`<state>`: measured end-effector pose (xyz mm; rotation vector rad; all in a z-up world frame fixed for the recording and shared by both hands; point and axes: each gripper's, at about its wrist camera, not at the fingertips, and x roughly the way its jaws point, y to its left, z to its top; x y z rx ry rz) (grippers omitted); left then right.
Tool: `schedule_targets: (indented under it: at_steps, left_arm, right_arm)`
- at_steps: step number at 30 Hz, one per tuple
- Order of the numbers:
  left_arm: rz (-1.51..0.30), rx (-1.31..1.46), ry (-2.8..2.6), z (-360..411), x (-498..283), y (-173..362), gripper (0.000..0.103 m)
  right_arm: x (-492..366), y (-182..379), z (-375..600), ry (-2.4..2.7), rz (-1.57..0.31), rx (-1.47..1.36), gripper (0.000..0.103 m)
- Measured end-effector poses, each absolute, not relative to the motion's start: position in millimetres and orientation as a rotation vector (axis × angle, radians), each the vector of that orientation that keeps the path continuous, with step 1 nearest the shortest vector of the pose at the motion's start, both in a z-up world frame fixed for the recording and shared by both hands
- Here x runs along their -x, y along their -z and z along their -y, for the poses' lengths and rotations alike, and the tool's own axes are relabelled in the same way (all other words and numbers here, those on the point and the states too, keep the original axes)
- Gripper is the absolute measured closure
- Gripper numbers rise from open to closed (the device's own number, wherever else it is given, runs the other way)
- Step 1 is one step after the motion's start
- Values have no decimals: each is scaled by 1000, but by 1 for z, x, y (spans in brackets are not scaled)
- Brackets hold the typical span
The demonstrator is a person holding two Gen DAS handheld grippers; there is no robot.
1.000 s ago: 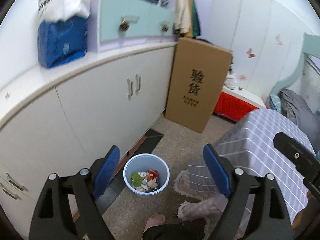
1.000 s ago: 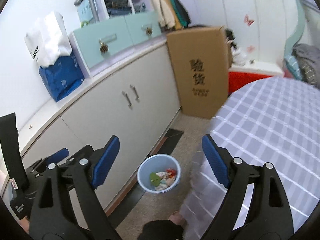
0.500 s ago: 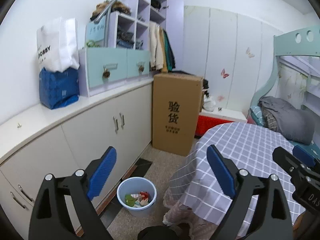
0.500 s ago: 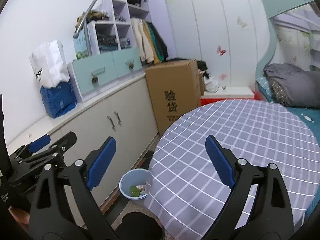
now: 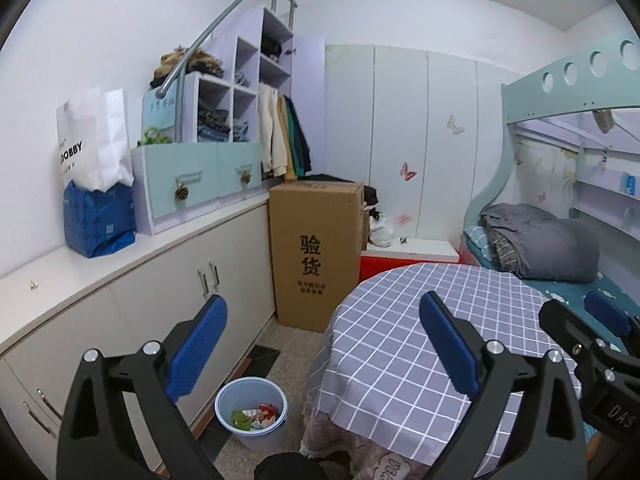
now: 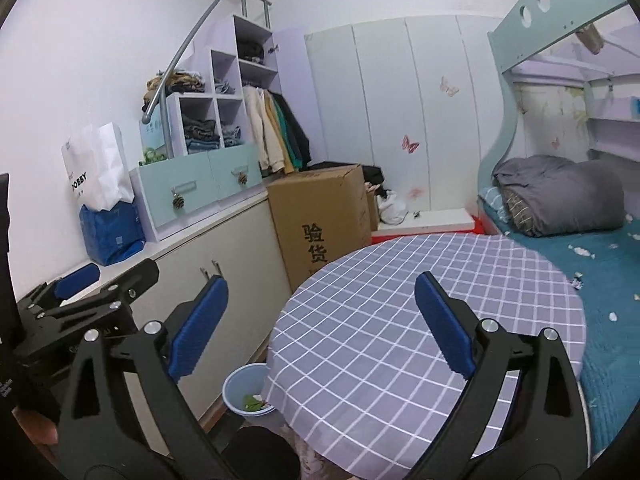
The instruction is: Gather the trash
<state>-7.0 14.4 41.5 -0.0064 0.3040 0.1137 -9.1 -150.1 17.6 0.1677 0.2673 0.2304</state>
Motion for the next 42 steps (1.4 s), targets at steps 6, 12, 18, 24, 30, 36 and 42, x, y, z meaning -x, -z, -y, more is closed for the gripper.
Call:
schedule_targets:
  at_steps: [6, 12, 18, 24, 30, 36, 42]
  left_arm:
    - [-270, -39, -121, 1, 17, -44, 8]
    - [-249, -42, -115, 7, 23, -44, 8]
    - [-252, -42, -112, 8, 23, -44, 8]
    - [-268, -42, -108, 9, 19, -41, 8]
    - [-276, -41, -99, 7, 17, -40, 8]
    - [-280, -44, -97, 6, 16, -40, 8]
    - [-280, -45, -98, 5, 15, -40, 8]
  right_arm:
    - [21, -19, 165, -219, -237, -188, 10]
    - [24, -17, 169, -221, -225, -186, 10]
    - [26, -17, 169, -219, -221, -184, 10]
    - [27, -18, 165, -222, -222, -180, 10]
    - [27, -17, 164, -220, -230, -185, 10]
    - [26, -17, 164, -222, -234, -185, 9]
    - [25, -15, 162, -220, -241, -185, 9]
